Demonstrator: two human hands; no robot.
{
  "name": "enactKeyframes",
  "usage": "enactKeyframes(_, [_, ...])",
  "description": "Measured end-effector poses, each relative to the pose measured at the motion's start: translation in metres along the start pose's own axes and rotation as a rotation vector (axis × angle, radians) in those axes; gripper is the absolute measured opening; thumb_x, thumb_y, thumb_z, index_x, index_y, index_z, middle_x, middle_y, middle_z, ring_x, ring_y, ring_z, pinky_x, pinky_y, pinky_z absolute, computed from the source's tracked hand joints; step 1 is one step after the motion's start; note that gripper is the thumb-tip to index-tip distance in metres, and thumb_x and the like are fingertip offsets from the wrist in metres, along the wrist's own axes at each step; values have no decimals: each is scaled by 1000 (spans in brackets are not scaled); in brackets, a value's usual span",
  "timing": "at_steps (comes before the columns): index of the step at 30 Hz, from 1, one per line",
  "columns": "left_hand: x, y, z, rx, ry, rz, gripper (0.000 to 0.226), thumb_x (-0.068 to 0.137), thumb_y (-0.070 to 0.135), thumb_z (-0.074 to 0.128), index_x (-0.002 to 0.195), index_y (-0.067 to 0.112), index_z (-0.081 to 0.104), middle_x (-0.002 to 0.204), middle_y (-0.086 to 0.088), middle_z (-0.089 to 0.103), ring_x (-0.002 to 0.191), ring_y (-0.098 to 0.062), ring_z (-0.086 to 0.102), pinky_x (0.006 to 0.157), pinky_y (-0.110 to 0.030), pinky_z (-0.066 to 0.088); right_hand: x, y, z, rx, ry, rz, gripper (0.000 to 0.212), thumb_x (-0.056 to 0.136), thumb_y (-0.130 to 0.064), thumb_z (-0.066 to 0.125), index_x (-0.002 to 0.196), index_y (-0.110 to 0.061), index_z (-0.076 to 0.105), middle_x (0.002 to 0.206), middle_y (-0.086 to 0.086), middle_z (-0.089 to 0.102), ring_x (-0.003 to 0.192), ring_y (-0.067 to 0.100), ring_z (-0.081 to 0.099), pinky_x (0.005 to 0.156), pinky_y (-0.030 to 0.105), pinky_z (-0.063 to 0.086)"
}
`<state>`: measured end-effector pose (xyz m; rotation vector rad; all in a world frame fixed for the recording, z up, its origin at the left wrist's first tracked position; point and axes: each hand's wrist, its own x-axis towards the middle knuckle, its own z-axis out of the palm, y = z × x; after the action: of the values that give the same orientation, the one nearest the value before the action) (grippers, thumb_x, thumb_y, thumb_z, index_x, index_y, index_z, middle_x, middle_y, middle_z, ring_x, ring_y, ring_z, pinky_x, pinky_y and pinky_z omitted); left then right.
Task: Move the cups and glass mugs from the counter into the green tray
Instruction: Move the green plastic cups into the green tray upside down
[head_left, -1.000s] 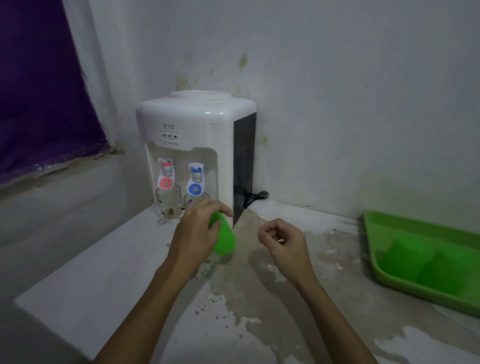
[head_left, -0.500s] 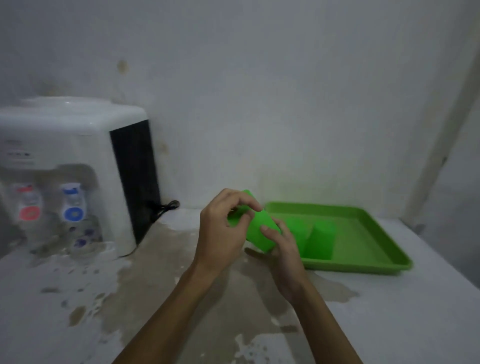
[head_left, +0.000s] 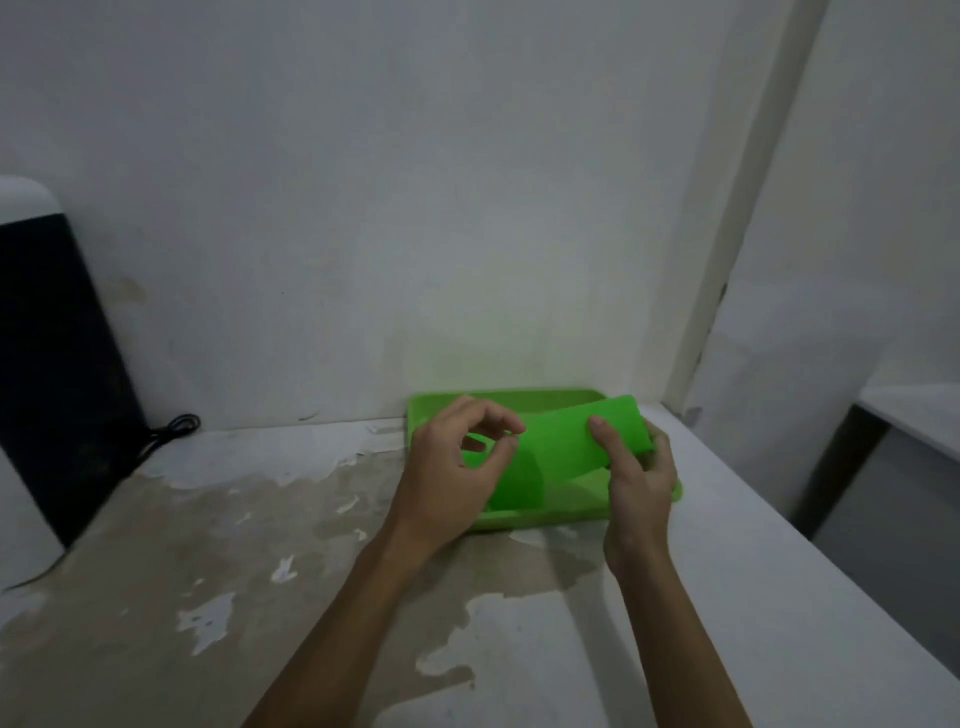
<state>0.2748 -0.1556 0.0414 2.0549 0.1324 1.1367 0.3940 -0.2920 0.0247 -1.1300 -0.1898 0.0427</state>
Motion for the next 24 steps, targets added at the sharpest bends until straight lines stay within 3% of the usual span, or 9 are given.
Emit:
enactKeyframes(3, [2, -20, 0, 179, -12, 32, 14, 86, 9, 74, 93, 21, 72, 96, 9, 66, 93, -8, 65, 83, -37, 56, 14, 9, -2, -142, 63, -66, 47, 77, -18, 87, 117, -10, 66, 100, 7, 74, 89, 21, 73, 75, 39, 61])
enactKeyframes(5, [3, -31, 0, 255, -55, 14, 15, 87, 15, 73, 97, 25, 70, 103, 9, 63, 98, -11, 63, 86, -37, 55, 23, 17, 0, -292, 116, -160, 57, 67, -34, 91, 115, -16, 67, 107, 11, 69, 96, 26, 70, 86, 48, 60])
enactKeyframes(7, [1, -37, 1, 299, -113, -18, 19, 88, 20, 73, 105, 27, 70, 114, 9, 62, 106, -11, 62, 91, -37, 54, 29, 23, 2, -478, 149, -249, 64, 62, -44, 88, 118, -22, 66, 111, 7, 60, 102, 28, 62, 92, 48, 55])
enactKeyframes(10, [0, -43, 4, 386, -237, -76, 38, 92, 35, 70, 129, 33, 64, 142, 5, 56, 130, -17, 55, 110, -45, 46, 36, 30, 4, -701, 171, -324, 74, 64, -42, 88, 129, -19, 63, 116, 14, 58, 111, 36, 55, 96, 51, 48])
enactKeyframes(14, [-3, -51, 10, 534, -453, -151, 66, 95, 52, 61, 155, 43, 35, 169, 2, 26, 154, -19, 25, 126, -51, 21, 43, 48, 2, -829, 123, -290, 80, 69, -35, 89, 140, -17, 57, 126, 19, 58, 122, 38, 52, 102, 52, 43])
enactKeyframes(19, [-9, -59, 18, 637, -610, -185, 78, 95, 58, 55, 159, 49, 11, 174, 2, -3, 160, -20, -3, 129, -55, 10, 47, 67, -5, -837, 53, -270, 82, 72, -24, 89, 145, -12, 53, 137, 19, 61, 128, 39, 52, 106, 43, 39])
enactKeyframes(24, [-12, -60, 19, 649, -608, -171, 81, 95, 57, 57, 159, 50, 7, 173, 3, -8, 160, -20, -7, 128, -55, 10, 49, 76, -8, -882, 6, -267, 84, 73, -21, 88, 148, -11, 50, 143, 18, 59, 132, 38, 51, 110, 44, 39])
